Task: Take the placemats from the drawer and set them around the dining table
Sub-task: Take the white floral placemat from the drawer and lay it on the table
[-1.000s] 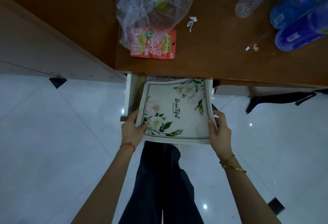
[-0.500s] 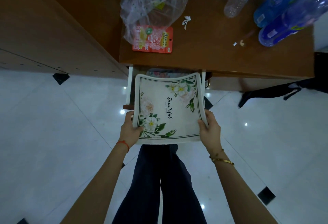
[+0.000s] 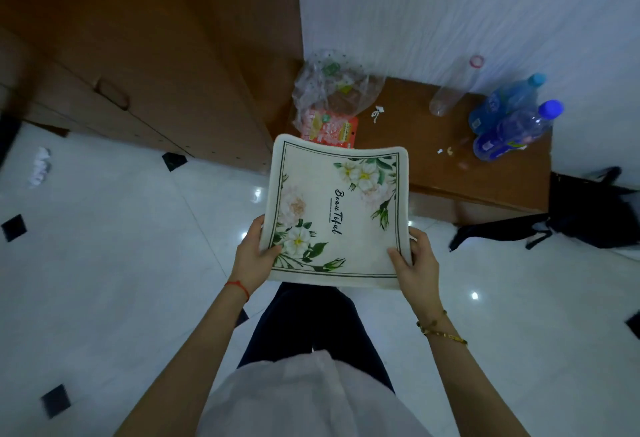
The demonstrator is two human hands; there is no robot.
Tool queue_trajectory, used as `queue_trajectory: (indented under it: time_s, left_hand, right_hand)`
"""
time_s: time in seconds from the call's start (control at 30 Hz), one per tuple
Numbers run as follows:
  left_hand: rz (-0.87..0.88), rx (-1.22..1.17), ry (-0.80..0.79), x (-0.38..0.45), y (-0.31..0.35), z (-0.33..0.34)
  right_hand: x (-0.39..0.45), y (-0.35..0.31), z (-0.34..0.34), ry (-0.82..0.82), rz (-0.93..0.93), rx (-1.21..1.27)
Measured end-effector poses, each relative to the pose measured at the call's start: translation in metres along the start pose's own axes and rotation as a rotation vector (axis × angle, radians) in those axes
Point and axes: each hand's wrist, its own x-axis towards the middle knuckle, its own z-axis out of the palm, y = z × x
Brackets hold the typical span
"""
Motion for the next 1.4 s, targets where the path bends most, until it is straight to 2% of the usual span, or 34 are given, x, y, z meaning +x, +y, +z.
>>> queue_trajectory:
  time_s: [0.17,0.37,0.63,0.93,1.13,1.4]
  left_hand:
    - [0.036,-0.039,0.095,-0.044,0.028,-0.023]
    - [0.037,-0.098,0.273,-0.115,0.033,-0.039]
    - [-0.05,-0.242,0.592,-0.231,0.007,-0.045]
    - [-0.15,-0.533,0.964,-0.36,-0.041,-0.036]
    - [-0.195,-0.699,1.282,-0.45,-0.074,-0.015]
    - [-0.321,-0.801,1.602,-0.589,-0.137,0.015]
  right_hand:
    - [-0.015,-0.043,-0.017,-0.049,-0.109,-0.01]
    - [-0.037,-0.077,-0.021,-0.208,-0.259,-0.006]
    - [-0.076,-0.107,-0.008,-0.548,-0.417,-0.075]
    - [-0.142,-0.143,0.049,-0.938,-0.578,-0.205]
    - [-0.223,-0.151,0.102,-1.213,-0.707,-0.276]
    - [-0.375,-0.12,0.172,-1.506,-0.787,-0.384]
